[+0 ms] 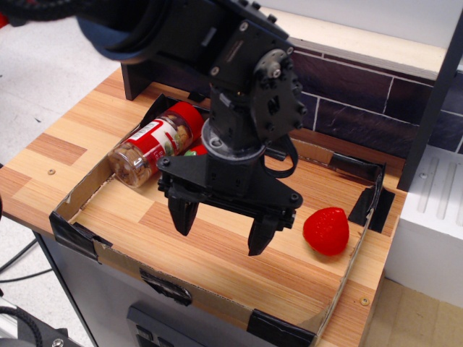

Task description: Upright basil bottle

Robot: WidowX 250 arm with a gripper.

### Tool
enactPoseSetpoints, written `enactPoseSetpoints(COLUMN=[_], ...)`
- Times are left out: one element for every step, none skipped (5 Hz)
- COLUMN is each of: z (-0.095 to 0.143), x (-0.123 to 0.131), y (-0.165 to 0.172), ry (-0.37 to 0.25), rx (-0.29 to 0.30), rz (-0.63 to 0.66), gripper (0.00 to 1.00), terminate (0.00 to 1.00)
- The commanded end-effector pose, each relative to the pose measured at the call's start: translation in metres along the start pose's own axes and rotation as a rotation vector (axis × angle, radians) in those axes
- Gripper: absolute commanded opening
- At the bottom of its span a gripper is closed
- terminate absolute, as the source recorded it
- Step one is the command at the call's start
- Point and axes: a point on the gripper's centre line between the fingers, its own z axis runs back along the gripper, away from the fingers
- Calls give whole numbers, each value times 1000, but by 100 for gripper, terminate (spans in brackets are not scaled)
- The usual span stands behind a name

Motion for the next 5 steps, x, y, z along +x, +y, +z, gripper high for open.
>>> enactPoseSetpoints(z=[0,24,39,48,49], x=[0,25,43,63,93], y=[0,22,36,51,65], ry=[0,1,-32,-107,-121], rx=[0,28,27,10,-75], rz=[0,-101,-228,-337,-434], gripper=[100,100,100,100,100], terminate=[0,0,0,0,0])
